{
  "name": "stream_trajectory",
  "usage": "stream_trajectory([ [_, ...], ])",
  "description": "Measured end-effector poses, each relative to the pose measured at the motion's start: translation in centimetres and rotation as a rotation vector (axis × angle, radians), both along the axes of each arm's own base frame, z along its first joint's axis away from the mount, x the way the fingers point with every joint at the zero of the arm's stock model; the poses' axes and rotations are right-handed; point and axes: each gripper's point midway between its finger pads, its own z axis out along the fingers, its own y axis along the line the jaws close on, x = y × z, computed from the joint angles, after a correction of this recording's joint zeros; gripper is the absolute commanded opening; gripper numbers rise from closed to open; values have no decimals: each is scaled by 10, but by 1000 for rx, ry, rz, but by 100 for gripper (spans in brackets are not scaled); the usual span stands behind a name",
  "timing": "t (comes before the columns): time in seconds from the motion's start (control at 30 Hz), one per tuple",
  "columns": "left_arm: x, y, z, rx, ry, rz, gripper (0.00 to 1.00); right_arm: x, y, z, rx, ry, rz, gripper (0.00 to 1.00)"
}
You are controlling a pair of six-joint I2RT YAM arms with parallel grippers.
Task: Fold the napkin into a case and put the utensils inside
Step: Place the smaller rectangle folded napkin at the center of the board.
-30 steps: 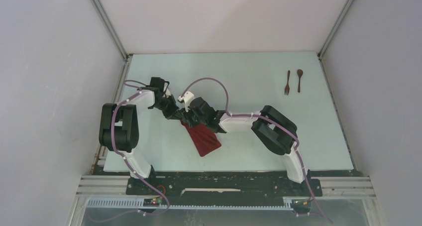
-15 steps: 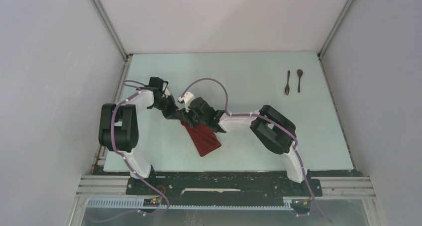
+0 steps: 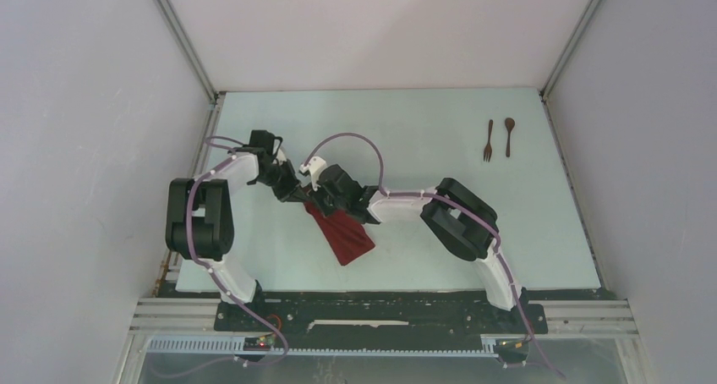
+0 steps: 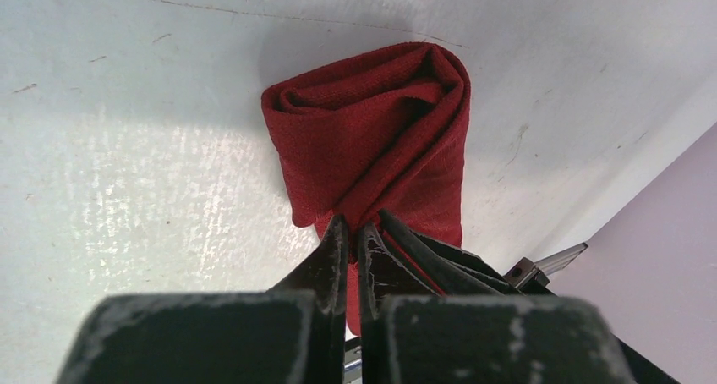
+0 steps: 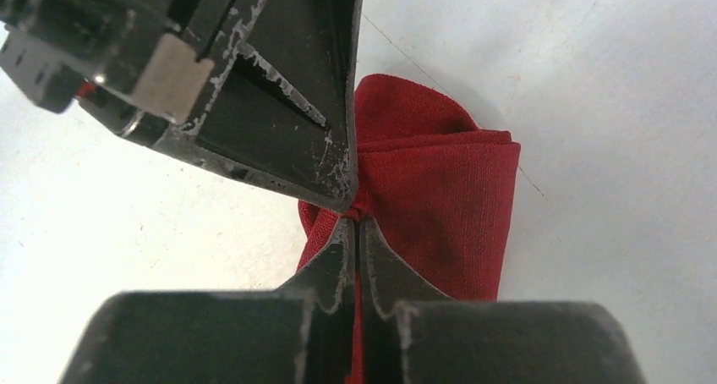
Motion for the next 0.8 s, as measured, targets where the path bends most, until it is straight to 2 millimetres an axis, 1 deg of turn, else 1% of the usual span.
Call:
stream_trajectory([
  [0.2, 1, 4, 7, 22, -38, -16, 41, -4, 2, 3, 17, 82, -39, 0],
  [0.3, 4, 11, 17, 66, -91, -18, 47, -5, 2, 7, 22, 147, -97, 0],
  [0.43, 10, 22, 33, 138, -155, -14, 50, -5, -4, 7, 17, 218, -180, 0],
  [0.5, 12, 28, 36, 173, -178, -11, 47, -6, -9, 3, 1, 254, -219, 0],
  [0.57, 11, 33, 36, 201, -181, -6, 45, -9, -17, -2, -25, 290, -258, 0],
  [0.67, 8, 37, 32, 248, -178, -16, 40, -11, -22, -3, -48, 325, -298, 0],
  [0.73, 6, 35, 29, 276, -174, -32, 38, -11, -24, -2, -53, 336, -317, 0],
  [0.8, 3, 27, 28, 294, -177, -60, 37, -11, -25, 0, -55, 343, -332, 0],
])
